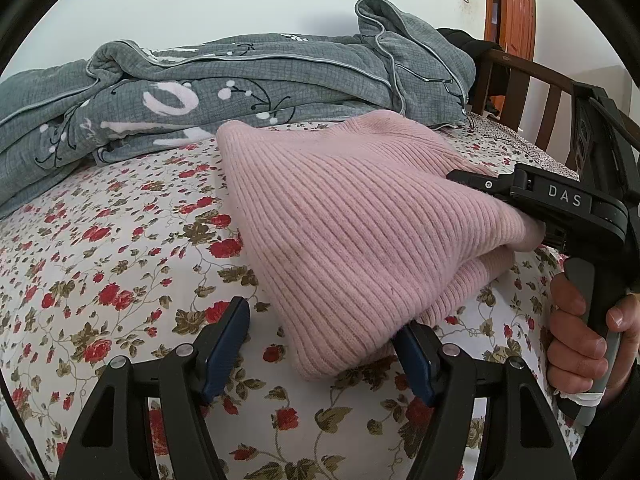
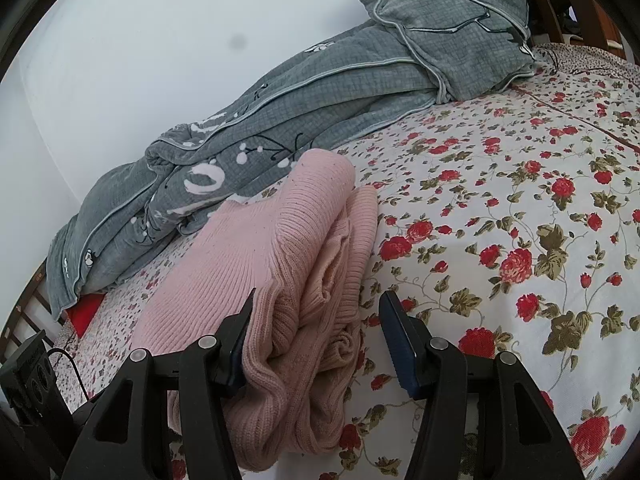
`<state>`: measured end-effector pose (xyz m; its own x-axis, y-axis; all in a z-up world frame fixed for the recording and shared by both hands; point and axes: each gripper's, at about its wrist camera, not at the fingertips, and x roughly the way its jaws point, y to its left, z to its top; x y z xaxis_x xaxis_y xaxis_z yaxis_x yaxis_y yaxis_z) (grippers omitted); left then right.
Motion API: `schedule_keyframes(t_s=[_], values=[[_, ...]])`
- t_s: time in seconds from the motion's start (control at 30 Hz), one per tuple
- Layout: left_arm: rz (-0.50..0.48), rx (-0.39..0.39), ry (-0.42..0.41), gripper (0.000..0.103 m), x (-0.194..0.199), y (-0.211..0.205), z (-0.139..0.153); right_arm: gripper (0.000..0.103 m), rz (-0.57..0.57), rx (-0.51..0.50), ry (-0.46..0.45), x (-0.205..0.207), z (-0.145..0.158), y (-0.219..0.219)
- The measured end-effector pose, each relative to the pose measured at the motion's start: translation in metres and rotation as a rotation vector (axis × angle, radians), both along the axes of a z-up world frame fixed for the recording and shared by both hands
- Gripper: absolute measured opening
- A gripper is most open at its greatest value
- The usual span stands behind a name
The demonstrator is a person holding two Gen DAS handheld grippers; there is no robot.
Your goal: Fold small clothes
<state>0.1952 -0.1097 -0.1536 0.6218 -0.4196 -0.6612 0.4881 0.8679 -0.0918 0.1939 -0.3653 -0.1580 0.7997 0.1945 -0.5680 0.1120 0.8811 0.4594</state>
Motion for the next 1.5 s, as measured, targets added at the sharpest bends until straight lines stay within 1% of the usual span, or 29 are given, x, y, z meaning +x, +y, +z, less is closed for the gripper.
schedule_keyframes(t_s=[0.17,0.23,0.33,0.37,0.4,0.43,0.47,0.5,0.6,0.67,0.77,0.8,0.9,1.0,1.07,1.1,1.17,1.2,1.23,1.27,1.33,1.37,1.4,1.43,1.5], values=[[0.001,0.002,-0.009,0.069,-0.001,0.0,0.0,0.056,0.0,0.0,0.0,0.0,0.0,0.0],[-0.002,0.002,-0.015,0.067,-0.002,-0.001,0.001,0.056,-0.001,-0.002,0.0,0.0,0.0,0.0],[-0.013,-0.007,-0.034,0.056,-0.005,0.0,0.003,0.056,-0.004,-0.01,-0.001,-0.001,-0.001,0.002],[-0.02,-0.015,-0.047,0.048,-0.007,0.001,0.005,0.056,-0.005,-0.011,0.0,-0.001,-0.001,0.002],[-0.017,-0.021,-0.066,0.044,-0.01,0.002,0.006,0.056,-0.006,-0.013,0.0,-0.001,-0.001,0.002],[-0.014,-0.028,-0.082,0.042,-0.012,0.003,0.007,0.056,-0.006,-0.014,0.0,-0.001,-0.001,0.003],[-0.013,-0.035,-0.092,0.036,-0.013,0.005,0.008,0.056,-0.007,-0.015,0.001,-0.001,-0.001,0.003],[-0.009,-0.051,-0.102,0.034,-0.014,0.007,0.01,0.056,-0.007,-0.013,0.002,-0.002,-0.001,0.003],[0.0,-0.108,-0.096,0.031,-0.012,0.013,0.012,0.056,-0.007,-0.012,0.005,-0.001,-0.001,0.003],[0.007,-0.127,-0.081,0.031,-0.01,0.015,0.011,0.057,-0.006,-0.013,0.006,-0.001,0.0,0.003],[0.013,-0.103,-0.094,0.032,-0.012,0.01,0.01,0.057,-0.004,-0.014,0.008,0.0,-0.001,0.002],[0.018,-0.086,-0.097,0.036,-0.012,0.008,0.01,0.057,-0.003,-0.013,0.009,-0.001,-0.001,0.002],[0.028,-0.044,-0.091,0.04,-0.009,0.002,0.008,0.057,-0.002,-0.006,0.011,0.0,-0.001,0.001],[0.064,-0.045,-0.068,0.044,-0.003,-0.002,0.008,0.057,-0.003,-0.011,0.011,0.001,-0.001,0.002],[0.096,-0.069,-0.06,0.04,0.0,-0.002,0.009,0.057,-0.004,-0.013,0.011,0.001,-0.001,0.002],[0.103,-0.082,-0.074,0.031,-0.002,-0.001,0.01,0.057,-0.003,-0.013,0.012,0.002,-0.001,0.002],[0.111,-0.126,-0.111,0.021,-0.008,0.006,0.016,0.057,0.005,-0.009,0.013,0.003,0.0,0.0],[0.119,-0.155,-0.126,0.018,-0.011,0.012,0.019,0.057,0.012,0.001,0.008,0.003,0.0,-0.002],[0.122,-0.19,-0.123,0.017,-0.011,0.02,0.02,0.057,0.016,0.01,0.005,0.003,0.001,-0.004],[0.124,-0.204,-0.11,0.017,-0.01,0.024,0.02,0.057,0.019,0.019,0.002,0.003,0.001,-0.005],[0.126,-0.208,-0.064,0.016,-0.003,0.032,0.014,0.057,0.025,0.002,0.006,0.004,0.001,-0.002],[0.129,-0.217,-0.046,0.016,-0.001,0.035,0.012,0.057,0.035,-0.025,0.009,0.005,0.002,0.003],[0.126,-0.224,-0.026,0.016,0.0,0.037,0.01,0.057,0.042,-0.08,0.002,0.004,0.004,0.012],[0.122,-0.222,-0.015,0.016,0.0,0.038,0.01,0.056,0.042,-0.113,-0.006,0.004,0.007,0.017],[0.101,-0.195,0.0,0.018,-0.003,0.035,0.008,0.056,0.041,-0.165,-0.021,0.001,0.01,0.025]])
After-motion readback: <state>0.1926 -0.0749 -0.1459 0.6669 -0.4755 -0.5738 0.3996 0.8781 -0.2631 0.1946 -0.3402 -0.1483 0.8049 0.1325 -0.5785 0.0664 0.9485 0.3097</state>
